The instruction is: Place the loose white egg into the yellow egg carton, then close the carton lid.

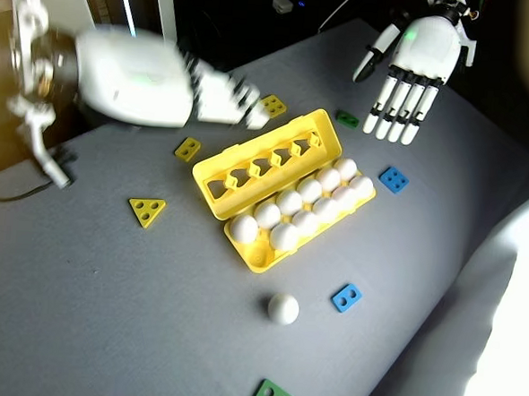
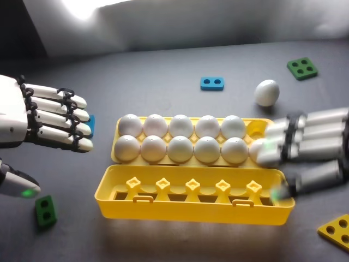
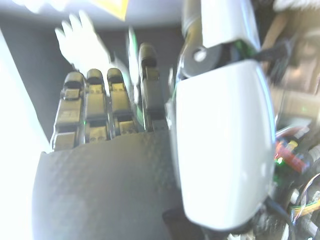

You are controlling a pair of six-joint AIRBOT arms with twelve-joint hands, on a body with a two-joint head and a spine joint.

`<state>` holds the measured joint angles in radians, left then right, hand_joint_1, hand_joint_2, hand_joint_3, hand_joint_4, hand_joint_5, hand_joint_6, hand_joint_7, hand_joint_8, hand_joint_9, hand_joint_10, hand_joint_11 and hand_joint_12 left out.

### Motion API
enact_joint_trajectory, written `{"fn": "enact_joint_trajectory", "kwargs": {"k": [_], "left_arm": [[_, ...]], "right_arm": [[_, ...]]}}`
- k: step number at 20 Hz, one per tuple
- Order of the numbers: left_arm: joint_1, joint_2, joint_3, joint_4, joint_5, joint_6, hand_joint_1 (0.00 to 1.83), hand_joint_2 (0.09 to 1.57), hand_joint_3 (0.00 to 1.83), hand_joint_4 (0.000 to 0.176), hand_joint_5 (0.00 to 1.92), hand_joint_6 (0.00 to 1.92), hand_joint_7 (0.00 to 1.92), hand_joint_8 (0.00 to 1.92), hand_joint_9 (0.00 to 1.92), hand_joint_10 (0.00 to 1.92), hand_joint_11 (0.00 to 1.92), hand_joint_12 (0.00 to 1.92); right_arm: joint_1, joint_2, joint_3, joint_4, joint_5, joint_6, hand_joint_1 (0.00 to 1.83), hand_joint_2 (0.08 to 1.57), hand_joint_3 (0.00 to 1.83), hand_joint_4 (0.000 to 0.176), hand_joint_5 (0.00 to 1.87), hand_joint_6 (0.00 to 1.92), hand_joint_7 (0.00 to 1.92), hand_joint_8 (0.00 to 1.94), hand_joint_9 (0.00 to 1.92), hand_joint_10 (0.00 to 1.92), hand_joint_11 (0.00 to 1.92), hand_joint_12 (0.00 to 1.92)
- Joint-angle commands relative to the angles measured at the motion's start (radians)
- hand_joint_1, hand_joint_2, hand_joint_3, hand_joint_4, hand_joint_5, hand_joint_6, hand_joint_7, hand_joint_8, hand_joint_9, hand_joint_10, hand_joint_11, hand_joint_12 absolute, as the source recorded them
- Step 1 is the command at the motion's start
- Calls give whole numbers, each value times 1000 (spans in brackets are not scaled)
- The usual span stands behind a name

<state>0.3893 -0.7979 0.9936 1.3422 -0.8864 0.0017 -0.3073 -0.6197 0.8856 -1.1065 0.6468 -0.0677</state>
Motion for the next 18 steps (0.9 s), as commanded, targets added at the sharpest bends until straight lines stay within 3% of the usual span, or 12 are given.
{"fn": "enact_joint_trajectory", "kwargs": {"k": [1, 2, 3, 4, 7, 10, 12, 15, 18], "left_arm": [[-12, 12, 17, -61, -49, -11, 0, 1305, 2, 0, 276, 1, 235, 2, 144, 5, 0, 166], [-22, 10, 29, -62, -62, -34, 0, 1306, 2, 0, 257, 2, 215, 2, 129, 5, 0, 104], [-31, 9, 37, -64, -65, -43, 0, 1312, 3, 0, 267, 5, 216, 3, 129, 5, 0, 54], [-39, 8, 43, -64, -72, -52, 0, 1308, 1, 0, 279, 5, 232, 2, 143, 7, 0, 99], [-45, 9, 53, -64, -88, -77, 0, 1312, 1, 0, 276, 2, 223, 1, 127, 4, 0, 77], [-49, 9, 61, -63, -91, -83, 0, 1306, 0, 0, 288, 4, 237, 3, 141, 6, 0, 113], [-49, 11, 67, -52, -91, -94, 0, 1308, 0, 0, 297, 5, 244, 3, 151, 8, 0, 163], [-55, 18, 72, -13, -90, -135, 0, 1303, 0, 0, 286, 1, 233, 1, 139, 4, 0, 140], [-32, 23, 79, -11, -111, -161, 0, 1309, 1, 0, 295, 7, 240, 5, 140, 9, 0, 124]], "right_arm": [[20, 4, 7, 96, 16, -6, 1201, 883, 1, 104, 389, 15, 0, 0, 0, 0, 0, 0], [32, -2, 15, 142, -26, -15, 1176, 896, 7, 126, 330, 2, 0, 0, 0, 0, 0, 0], [42, -6, 18, 180, -53, -29, 1206, 881, 0, 136, 365, 17, 0, 0, 0, 0, 0, 0], [49, -7, 18, 211, -75, -48, 1249, 881, 0, 112, 402, 29, 0, 0, 0, 0, 0, 0], [73, -11, 19, 246, -134, -65, 1314, 865, 0, 121, 390, 18, 0, 0, 0, 0, 0, 0], [87, -16, 20, 265, -176, -80, 1348, 893, 2, 111, 466, 15, 20, 1, 0, 0, 0, 0], [92, -24, 28, 338, -203, -170, 1360, 897, 3, 117, 484, 14, 0, 0, 0, 0, 0, 0], [97, -85, 104, 457, -246, -239, 1393, 887, 0, 137, 483, 8, 0, 0, 0, 0, 0, 0], [111, -179, 210, 549, -297, -295, 1440, 937, 17, 128, 478, 3, 0, 0, 0, 0, 0, 0]]}}
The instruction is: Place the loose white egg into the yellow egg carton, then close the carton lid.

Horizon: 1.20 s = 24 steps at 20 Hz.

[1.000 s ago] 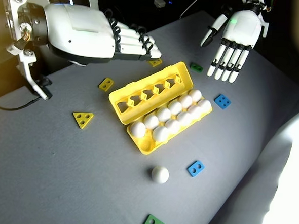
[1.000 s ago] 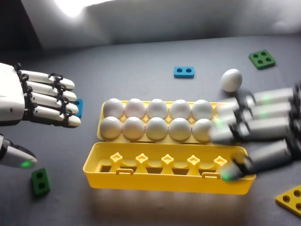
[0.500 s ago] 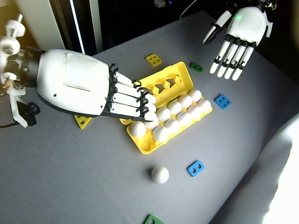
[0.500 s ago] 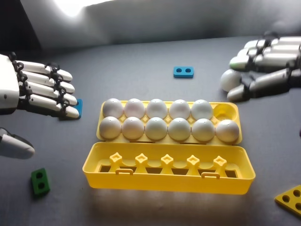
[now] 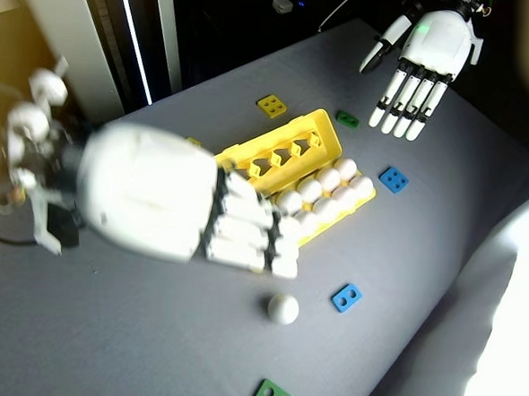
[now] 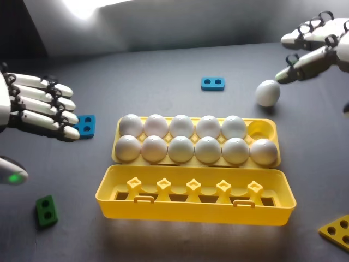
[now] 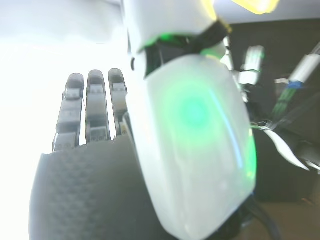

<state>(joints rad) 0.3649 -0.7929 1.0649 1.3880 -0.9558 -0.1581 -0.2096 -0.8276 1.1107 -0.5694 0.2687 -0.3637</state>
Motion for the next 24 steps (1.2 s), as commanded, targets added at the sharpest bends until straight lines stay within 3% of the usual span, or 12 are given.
{"fn": "enact_joint_trajectory", "kwargs": {"k": [1, 4, 6, 8, 9, 10, 11, 13, 18, 21, 23, 24], "left_arm": [[-2, 16, 10, -56, -54, -13, 0, 1306, 0, 0, 296, 4, 237, 4, 140, 6, 0, 132], [-1, -11, 53, -33, -171, -45, 0, 1301, 0, 0, 289, 4, 234, 3, 140, 3, 0, 148], [11, -23, 76, 3, -211, -52, 0, 1298, 0, 0, 299, 5, 228, 3, 131, 6, 0, 130], [42, -38, 103, 22, -227, -58, 0, 1300, 0, 0, 289, 2, 215, 3, 115, 7, 0, 67], [58, -46, 115, 22, -234, -70, 0, 1303, 1, 0, 278, 2, 207, 1, 107, 4, 0, 31], [70, -51, 124, 22, -234, -83, 0, 1303, 0, 0, 287, 6, 223, 7, 126, 12, 15, 36], [82, -52, 131, 20, -236, -99, 0, 1300, 0, 0, 279, 2, 220, 2, 121, 7, 2, 59], [92, -48, 131, 20, -243, -114, 0, 1297, 0, 0, 279, 2, 219, 1, 120, 5, 0, 67], [87, -57, 132, 46, -301, -135, 0, 1294, 0, 0, 292, 2, 230, 1, 129, 4, 0, 108], [72, -71, 145, 73, -316, -133, 0, 1301, 2, 0, 276, 0, 217, 1, 122, 0, 0, 88], [66, -76, 146, 73, -325, -130, 0, 1298, 0, 0, 278, 1, 221, 3, 125, 2, 0, 85], [66, -79, 146, 73, -325, -130, 0, 1296, 0, 0, 307, 6, 253, 3, 150, 7, 0, 174]], "right_arm": [[17, -3, 16, 52, 80, -27, 1416, 951, 19, 135, 469, 0, 0, 0, 0, 0, 0, 0], [41, -68, 63, 186, 49, -172, 1441, 936, 7, 137, 455, 1, 0, 0, 0, 0, 0, 0], [61, -101, 96, 251, 16, -203, 1456, 930, 3, 137, 470, 9, 0, 0, 0, 0, 0, 0], [81, -137, 132, 426, 4, -341, 1466, 935, 4, 139, 503, 21, 0, 0, 0, 0, 0, 0], [96, -155, 148, 520, -7, -415, 1473, 950, 11, 156, 516, 24, 0, 0, 0, 0, 0, 0], [110, -170, 162, 584, -14, -450, 1434, 959, 11, 140, 535, 23, 0, 0, 0, 0, 0, 0], [131, -185, 173, 641, -34, -482, 1394, 957, 8, 151, 530, 17, 0, 0, 0, 0, 0, 0], [170, -207, 187, 787, -88, -593, 1388, 942, 0, 155, 545, 18, 8, 3, 0, 0, 0, 0], [240, -239, 248, 799, -254, -602, 1325, 963, 8, 155, 605, 3, 75, 15, 0, 0, 0, 0], [261, -252, 270, 798, -282, -706, 1285, 971, 3, 142, 649, 17, 74, 2, 0, 0, 0, 0], [275, -279, 301, 798, -302, -736, 1264, 979, 6, 146, 659, 18, 39, 0, 0, 0, 0, 0], [275, -296, 322, 798, -309, -744, 1270, 983, 5, 114, 692, 25, 64, 15, 0, 0, 0, 0]]}}
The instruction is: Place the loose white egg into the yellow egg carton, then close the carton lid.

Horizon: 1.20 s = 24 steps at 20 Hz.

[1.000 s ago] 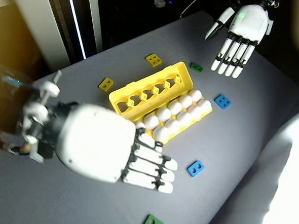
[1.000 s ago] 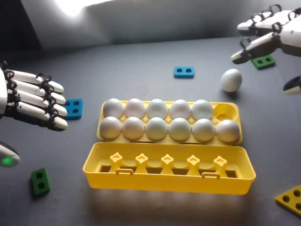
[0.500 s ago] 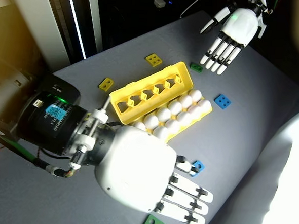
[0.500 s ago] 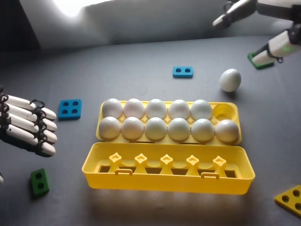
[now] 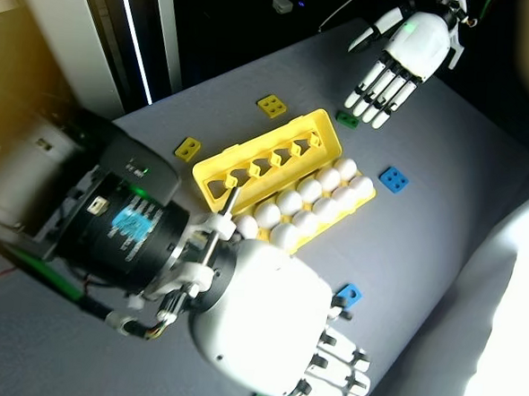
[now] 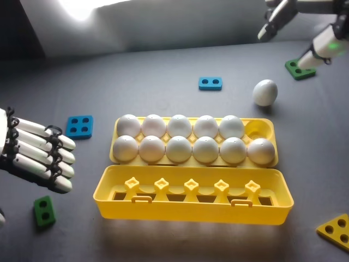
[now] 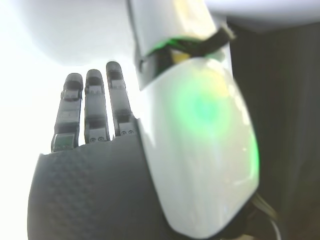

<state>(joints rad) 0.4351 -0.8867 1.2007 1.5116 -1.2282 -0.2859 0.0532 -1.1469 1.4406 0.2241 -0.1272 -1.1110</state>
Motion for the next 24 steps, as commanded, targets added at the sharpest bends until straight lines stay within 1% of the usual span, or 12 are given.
{"fn": "enact_joint_trajectory", "kwargs": {"k": [1, 6, 7, 9, 10, 11, 13, 15, 17, 19, 22, 24], "left_arm": [[-4, 14, 10, -51, -57, -2, 0, 1301, 2, 0, 284, 6, 232, 4, 125, 7, 0, 85], [-4, 12, 9, -47, -72, -1, 0, 1289, 0, 0, 293, 4, 235, 3, 126, 4, 0, 107], [-4, 11, 9, -42, -73, -1, 0, 1298, 2, 0, 295, 3, 233, 1, 123, 2, 0, 89], [-2, 9, 9, -33, -81, -1, 0, 1300, 3, 0, 296, 3, 233, 1, 122, 2, 0, 85], [2, 7, 9, -29, -83, -1, 0, 1297, 1, 0, 301, 4, 233, 1, 122, 1, 0, 65], [7, 5, 8, -22, -83, -1, 0, 1297, 1, 0, 301, 4, 233, 1, 122, 1, 0, 65], [14, 2, 5, -12, -81, -1, 0, 1302, 2, 0, 278, 1, 210, 1, 102, 1, 0, 0], [17, 1, 1, -12, -81, 2, 0, 1295, 0, 0, 299, 9, 231, 9, 123, 10, 18, 9], [19, 0, 1, -12, -81, 3, 0, 1294, 0, 0, 277, 0, 211, 0, 98, 0, 1, 2], [26, -2, 1, -5, -79, 3, 0, 1293, 0, 0, 283, 3, 223, 5, 111, 6, 8, 5], [40, -9, 0, 7, -75, 3, 0, 1293, 0, 0, 289, 5, 226, 4, 117, 8, 21, 14], [47, -13, -1, 11, -70, 3, 0, 1295, 0, 0, 279, 0, 210, 0, 102, 1, 3, 8]], "right_arm": [[9, 6, 12, 5, 87, -19, 1261, 991, 7, 107, 684, 17, 68, 14, 0, 0, 0, 0], [-53, -30, 38, 5, 146, -45, 1220, 1000, 7, 91, 654, 8, 120, 21, 0, 0, 0, 0], [-60, -33, 38, 5, 160, -45, 1193, 992, 3, 106, 664, 11, 122, 18, 0, 0, 0, 0], [-69, -46, 48, 6, 180, -45, 1187, 990, 2, 108, 666, 12, 123, 17, 0, 0, 0, 0], [-74, -57, 62, 6, 190, -45, 1202, 983, 0, 91, 697, 22, 155, 26, 0, 0, 0, 0], [-77, -67, 76, 6, 194, -45, 1202, 983, 0, 91, 697, 22, 155, 26, 0, 0, 0, 0], [-82, -83, 98, 6, 193, -45, 1202, 978, 0, 66, 658, 14, 138, 12, 0, 0, 0, 0], [-95, -95, 107, 6, 192, -45, 1179, 978, 0, 82, 686, 23, 121, 6, 0, 0, 0, 0], [-98, -98, 107, 6, 188, -30, 1173, 983, 0, 74, 681, 16, 97, 3, 0, 0, 0, 0], [-99, -99, 107, 6, 178, 4, 1121, 992, 4, 84, 694, 17, 105, 5, 0, 0, 0, 0], [-101, -101, 107, 6, 179, 7, 1171, 965, 0, 47, 738, 25, 169, 21, 0, 0, 0, 0], [-104, -102, 107, 6, 178, 7, 1114, 973, 0, 72, 711, 10, 95, 0, 0, 0, 0, 0]]}}
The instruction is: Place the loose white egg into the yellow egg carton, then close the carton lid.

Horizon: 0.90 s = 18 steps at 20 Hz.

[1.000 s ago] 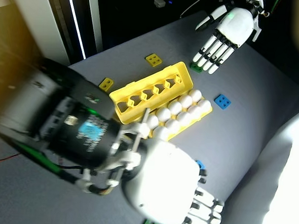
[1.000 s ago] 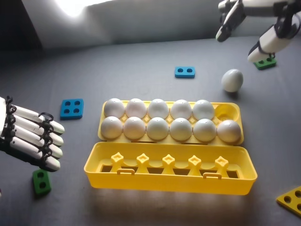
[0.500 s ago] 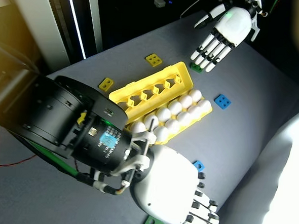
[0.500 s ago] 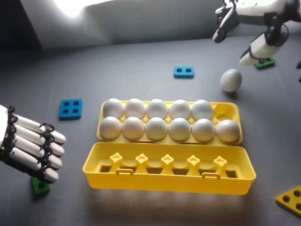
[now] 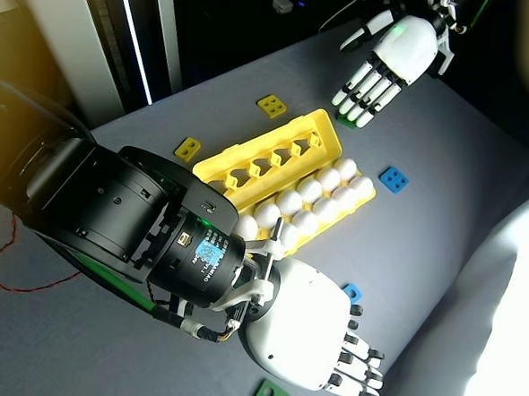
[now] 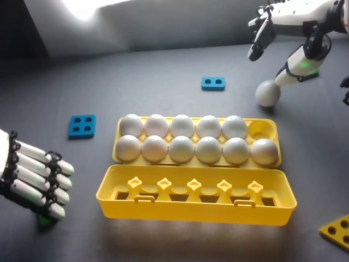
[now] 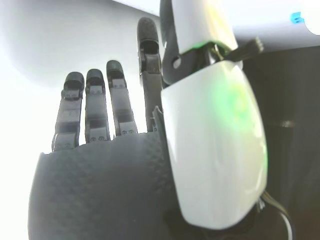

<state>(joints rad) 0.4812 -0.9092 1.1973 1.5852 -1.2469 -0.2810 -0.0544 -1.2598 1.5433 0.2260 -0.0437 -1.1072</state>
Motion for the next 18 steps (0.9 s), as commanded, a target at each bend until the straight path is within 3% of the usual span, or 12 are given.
{"fn": "enact_joint_trajectory", "kwargs": {"k": [1, 2, 4, 5, 8, 11, 12, 14, 18], "left_arm": [[4, 7, 1, -61, -47, -2, 0, 1294, 0, 0, 285, 3, 215, 3, 108, 3, 8, 11], [7, 6, 1, -61, -45, -1, 0, 1293, 0, 0, 291, 5, 224, 6, 116, 7, 14, 15], [9, 4, 0, -62, -41, 2, 0, 1296, 0, 0, 287, 3, 221, 5, 112, 5, 1, 12], [9, 3, 0, -62, -40, 2, 0, 1298, 1, 0, 279, 0, 209, 1, 94, 0, 0, 2], [8, 1, -1, -62, -40, 2, 0, 1303, 3, 0, 277, 4, 216, 7, 105, 9, 6, 3], [5, 0, -1, -62, -40, 2, 0, 1297, 0, 0, 282, 6, 219, 7, 114, 11, 11, 6], [5, 0, -1, -62, -40, 2, 0, 1295, 0, 0, 287, 8, 224, 8, 118, 13, 10, 6], [5, 0, -2, -62, -40, 2, 0, 1304, 3, 0, 276, 2, 213, 3, 106, 7, 4, 5], [3, 0, -2, -62, -40, 3, 0, 1299, 0, 0, 300, 11, 223, 5, 117, 10, 21, 16]], "right_arm": [[0, 11, 5, 4, 95, 3, 1119, 972, 0, 66, 718, 11, 87, 0, 0, 0, 0, 0], [-4, 10, 6, 4, 95, 3, 1136, 969, 0, 56, 746, 21, 99, 5, 0, 0, 0, 0], [-11, 8, 6, 4, 95, 3, 1134, 973, 0, 59, 755, 19, 118, 9, 0, 0, 0, 0], [-15, 6, 6, 4, 95, 3, 1161, 972, 0, 39, 773, 13, 167, 7, 0, 0, 0, 0], [-27, -1, 9, 4, 95, 3, 1146, 975, 1, 49, 768, 5, 124, 0, 0, 0, 0, 0], [-41, -10, 16, 4, 96, 3, 1144, 966, 0, 42, 787, 11, 147, 10, 0, 0, 0, 0], [-46, -12, 19, 4, 97, 3, 1144, 971, 0, 26, 798, 14, 193, 25, 0, 0, 0, 0], [-52, -14, 26, 4, 105, 3, 1142, 970, 0, 9, 817, 19, 203, 20, 0, 0, 0, 0], [-61, -22, 39, 4, 113, 3, 1137, 974, 1, 1, 803, 12, 133, 0, 0, 0, 0, 0]]}}
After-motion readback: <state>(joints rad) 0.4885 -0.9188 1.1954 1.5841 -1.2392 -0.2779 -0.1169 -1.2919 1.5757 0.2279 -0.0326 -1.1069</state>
